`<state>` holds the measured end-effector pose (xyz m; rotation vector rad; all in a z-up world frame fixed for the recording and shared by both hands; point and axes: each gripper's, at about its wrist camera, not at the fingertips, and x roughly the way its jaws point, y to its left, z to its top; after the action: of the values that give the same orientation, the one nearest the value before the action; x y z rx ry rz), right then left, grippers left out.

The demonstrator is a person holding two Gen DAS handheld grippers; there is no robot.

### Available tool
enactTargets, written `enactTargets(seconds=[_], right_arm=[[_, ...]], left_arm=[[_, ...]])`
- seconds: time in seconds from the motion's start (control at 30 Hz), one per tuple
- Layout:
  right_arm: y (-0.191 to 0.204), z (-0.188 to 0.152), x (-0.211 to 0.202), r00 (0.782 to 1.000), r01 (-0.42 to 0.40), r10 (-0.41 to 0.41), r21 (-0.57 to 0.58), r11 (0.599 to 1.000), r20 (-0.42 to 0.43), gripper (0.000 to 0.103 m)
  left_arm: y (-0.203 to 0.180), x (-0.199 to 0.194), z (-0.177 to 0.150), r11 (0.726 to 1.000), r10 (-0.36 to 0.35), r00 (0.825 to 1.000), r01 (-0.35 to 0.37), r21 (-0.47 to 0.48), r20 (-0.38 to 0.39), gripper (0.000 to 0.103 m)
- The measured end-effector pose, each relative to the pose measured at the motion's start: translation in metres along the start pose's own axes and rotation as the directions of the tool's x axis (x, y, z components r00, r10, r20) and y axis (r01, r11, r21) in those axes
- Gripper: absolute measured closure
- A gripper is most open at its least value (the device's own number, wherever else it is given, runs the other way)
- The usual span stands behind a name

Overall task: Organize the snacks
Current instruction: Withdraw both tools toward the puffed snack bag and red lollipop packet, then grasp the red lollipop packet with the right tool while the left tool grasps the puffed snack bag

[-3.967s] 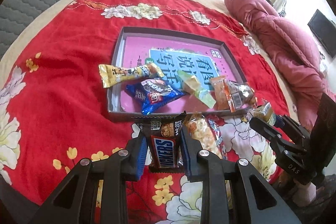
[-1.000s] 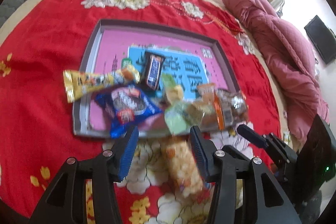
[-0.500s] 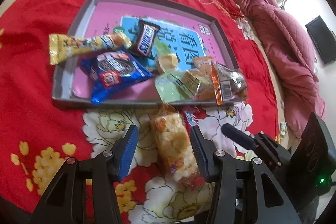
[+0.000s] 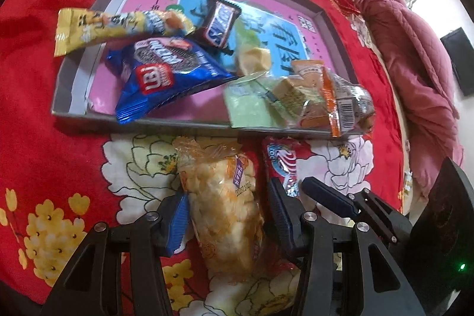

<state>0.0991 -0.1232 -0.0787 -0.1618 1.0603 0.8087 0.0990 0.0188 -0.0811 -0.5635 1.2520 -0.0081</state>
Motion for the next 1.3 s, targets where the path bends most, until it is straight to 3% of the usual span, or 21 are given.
enactTargets(seconds=[0.27, 0.37, 0.43, 0.63, 0.8, 1.0, 1.3], right_arm=[[-0.013, 0.004, 0.012, 0.996, -0.091, 0.092, 0.111, 0.99, -0.004, 0.059], [-0.014, 0.005, 0.015, 0.991, -0.129, 0.131, 0.126, 0.984, -0.002, 0.069], [-0.016, 0.005, 0.016, 0.985, -0.169, 0.17, 0.141, 0.975, 0.003, 0.083], [-0.016, 0.005, 0.002, 0.982, -0.188, 0.184, 0.14, 0.972, 0.039, 0.085], [-0.011, 0.01, -0.026, 0.979, -0.163, 0.151, 0.085, 0.983, 0.133, 0.085], [-0.011, 0.017, -0.04, 0.974, -0.121, 0.108, 0.054, 0.991, 0.199, 0.085], [-0.024, 0.038, -0.055, 0.949, -0.098, 0.07, 0.076, 0.992, 0.308, 0.085]], left_arm=[[0.013, 0.004, 0.001, 0.999, -0.025, 1.0, 0.025, -0.039, -0.002, 0.057], [0.017, 0.005, 0.001, 0.997, -0.048, 0.999, 0.048, -0.06, -0.001, 0.058], [0.018, 0.004, 0.001, 0.996, -0.066, 0.998, 0.066, -0.067, 0.007, 0.06], [0.017, -0.009, 0.0, 0.99, -0.115, 0.993, 0.117, -0.073, 0.03, 0.065], [0.004, -0.033, 0.002, 0.992, -0.124, 0.989, 0.127, -0.025, 0.079, 0.072], [-0.006, -0.055, 0.008, 0.994, -0.109, 0.983, 0.107, 0.022, 0.15, 0.072], [-0.012, -0.083, 0.035, 0.996, -0.082, 0.96, 0.068, 0.06, 0.266, 0.072]])
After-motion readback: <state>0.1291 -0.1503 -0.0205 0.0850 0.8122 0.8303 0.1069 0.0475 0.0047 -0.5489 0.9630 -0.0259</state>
